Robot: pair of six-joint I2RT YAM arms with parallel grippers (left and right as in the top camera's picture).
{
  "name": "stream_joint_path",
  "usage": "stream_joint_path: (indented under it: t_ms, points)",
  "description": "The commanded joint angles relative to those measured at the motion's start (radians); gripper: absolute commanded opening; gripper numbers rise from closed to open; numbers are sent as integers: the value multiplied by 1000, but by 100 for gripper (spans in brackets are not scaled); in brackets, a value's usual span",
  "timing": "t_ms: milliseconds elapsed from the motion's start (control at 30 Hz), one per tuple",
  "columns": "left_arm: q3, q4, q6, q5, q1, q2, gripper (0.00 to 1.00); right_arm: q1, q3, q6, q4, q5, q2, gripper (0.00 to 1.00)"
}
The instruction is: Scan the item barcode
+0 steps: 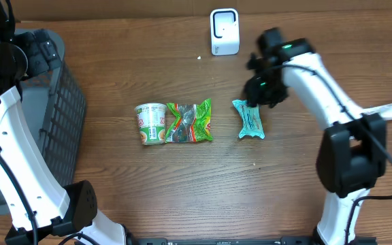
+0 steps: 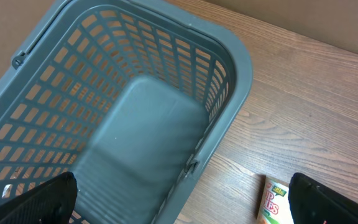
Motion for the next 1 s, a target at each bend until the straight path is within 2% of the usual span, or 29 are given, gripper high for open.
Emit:
stream_joint_path:
  t_ms: [0,167,333,467,667,833,867,900,933,967]
  points:
    - [2,1,15,1,-2,4,99,176,14,145,13,328,-12,50]
    - [2,1,15,1,-2,4,100,300,-56,265,106,586,-4,50]
    - [2,1,15,1,-2,4,100,322,-106,262,162,677,45,48]
    - [2,1,15,1,-2,4,100,317,-107,257,150,616,63,43]
    - [2,1,15,1,-2,4,100,320,-163,283,165,601,93,41]
    - [2,1,15,1,-2,4,100,319,-225,302,188,601,93,27]
    - [2,1,15,1,-2,4,100,319,-237,302,195,601,93,20]
    - [2,1,15,1,-2,4,100,319,-240,302,194,601,93,8]
    - [2,1,15,1,-2,4,99,320,-235,303,187,596,93,4]
    - [2,1,15,1,-2,4,100,319,-219,303,169,565,91,4]
